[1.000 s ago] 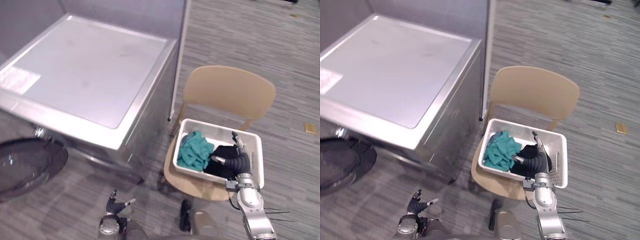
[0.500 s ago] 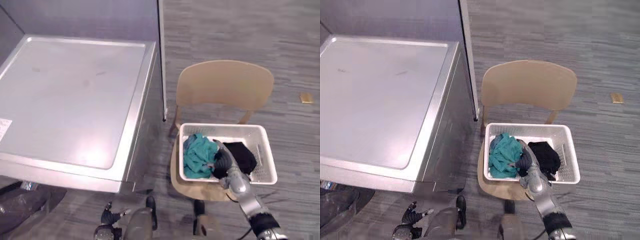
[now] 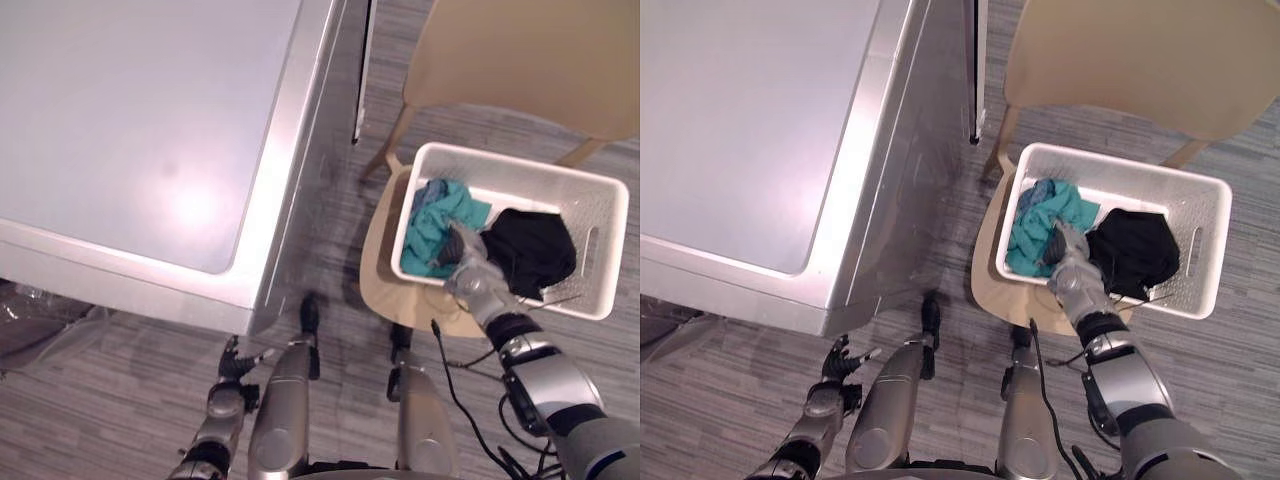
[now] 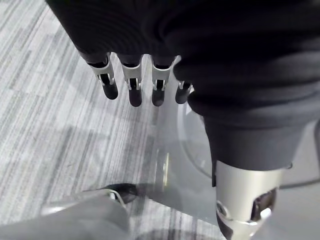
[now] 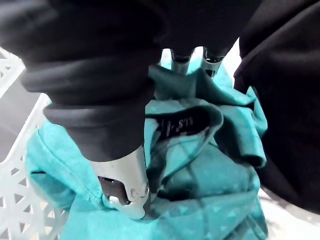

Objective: Pick up the laundry basket with both hands and put the clothes into the washing machine.

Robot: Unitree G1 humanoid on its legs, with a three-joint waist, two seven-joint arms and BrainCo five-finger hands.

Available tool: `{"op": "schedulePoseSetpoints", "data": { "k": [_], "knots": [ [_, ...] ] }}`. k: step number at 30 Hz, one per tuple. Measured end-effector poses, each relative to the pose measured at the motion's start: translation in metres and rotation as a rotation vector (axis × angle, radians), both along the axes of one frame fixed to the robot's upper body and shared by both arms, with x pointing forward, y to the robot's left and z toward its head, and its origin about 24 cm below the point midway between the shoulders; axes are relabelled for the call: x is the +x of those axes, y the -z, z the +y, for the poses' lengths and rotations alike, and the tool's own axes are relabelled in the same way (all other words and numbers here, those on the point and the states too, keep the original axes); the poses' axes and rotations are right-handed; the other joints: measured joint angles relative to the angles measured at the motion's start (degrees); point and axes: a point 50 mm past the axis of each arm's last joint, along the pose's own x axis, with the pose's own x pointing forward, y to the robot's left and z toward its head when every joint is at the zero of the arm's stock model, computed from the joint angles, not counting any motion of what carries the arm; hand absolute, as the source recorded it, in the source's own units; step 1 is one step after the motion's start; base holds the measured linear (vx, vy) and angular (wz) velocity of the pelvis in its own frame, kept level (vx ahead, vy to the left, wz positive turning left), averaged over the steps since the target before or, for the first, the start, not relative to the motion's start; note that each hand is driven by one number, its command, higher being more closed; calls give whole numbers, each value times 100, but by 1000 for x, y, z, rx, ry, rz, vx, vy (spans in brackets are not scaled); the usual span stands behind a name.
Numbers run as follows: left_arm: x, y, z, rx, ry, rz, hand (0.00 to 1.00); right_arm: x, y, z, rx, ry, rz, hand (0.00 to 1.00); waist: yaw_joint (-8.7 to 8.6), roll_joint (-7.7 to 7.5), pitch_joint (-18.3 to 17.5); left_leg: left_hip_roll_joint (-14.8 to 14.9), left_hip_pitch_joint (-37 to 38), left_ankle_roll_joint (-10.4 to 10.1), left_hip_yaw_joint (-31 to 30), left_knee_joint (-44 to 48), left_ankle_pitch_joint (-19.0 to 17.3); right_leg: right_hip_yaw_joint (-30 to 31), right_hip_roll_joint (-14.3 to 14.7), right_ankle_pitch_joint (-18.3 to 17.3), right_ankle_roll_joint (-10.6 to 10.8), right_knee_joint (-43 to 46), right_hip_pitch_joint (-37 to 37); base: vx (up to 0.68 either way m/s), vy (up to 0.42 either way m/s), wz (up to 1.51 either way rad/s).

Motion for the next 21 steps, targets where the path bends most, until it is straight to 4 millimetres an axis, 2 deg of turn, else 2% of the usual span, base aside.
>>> {"op": "schedulePoseSetpoints", "data": {
  "k": [4,7,9,11,14,18,21],
  "knots": [
    [1,0,-10,-29,-1,-8,0,-1,-4,11,55,-18,-70,100,13,14,13,97,63,-85,115,-145,58,28,67,14,-22,11,-54,-20,-53,-9],
    [1,0,-14,-31,19,-8,0,-6,-9,24,134,-41,-153,100,35,50,52,163,170,-106,118,-262,274,98,163,49,-95,-37,-46,45,-49,-20],
    [2,-1,-15,-31,21,-14,0,-11,-8,37,225,-63,-193,100,67,62,145,216,347,-58,145,-308,369,159,198,97,-81,-71,75,100,-51,-21],
    [2,-1,-14,-29,19,-14,0,-17,-4,40,296,-57,-203,100,103,60,176,234,520,-61,157,-319,365,160,266,97,-82,-136,265,108,-49,-8],
    [5,-4,-13,-28,23,-30,0,-22,-12,39,405,-62,-265,100,110,58,175,239,748,-63,144,-352,345,166,293,97,-84,-249,541,82,-30,0],
    [1,-1,-9,-4,33,-5,0,-34,-16,45,579,-80,-342,100,72,18,144,219,1101,-53,202,-495,311,175,286,92,-87,-376,859,7,-1,-5],
    [-10,5,1,19,22,39,0,-48,-11,52,716,-95,-358,100,-6,-112,-16,213,1185,-55,202,-525,311,172,285,91,-84,-397,933,0,0,0]
  ]
}}
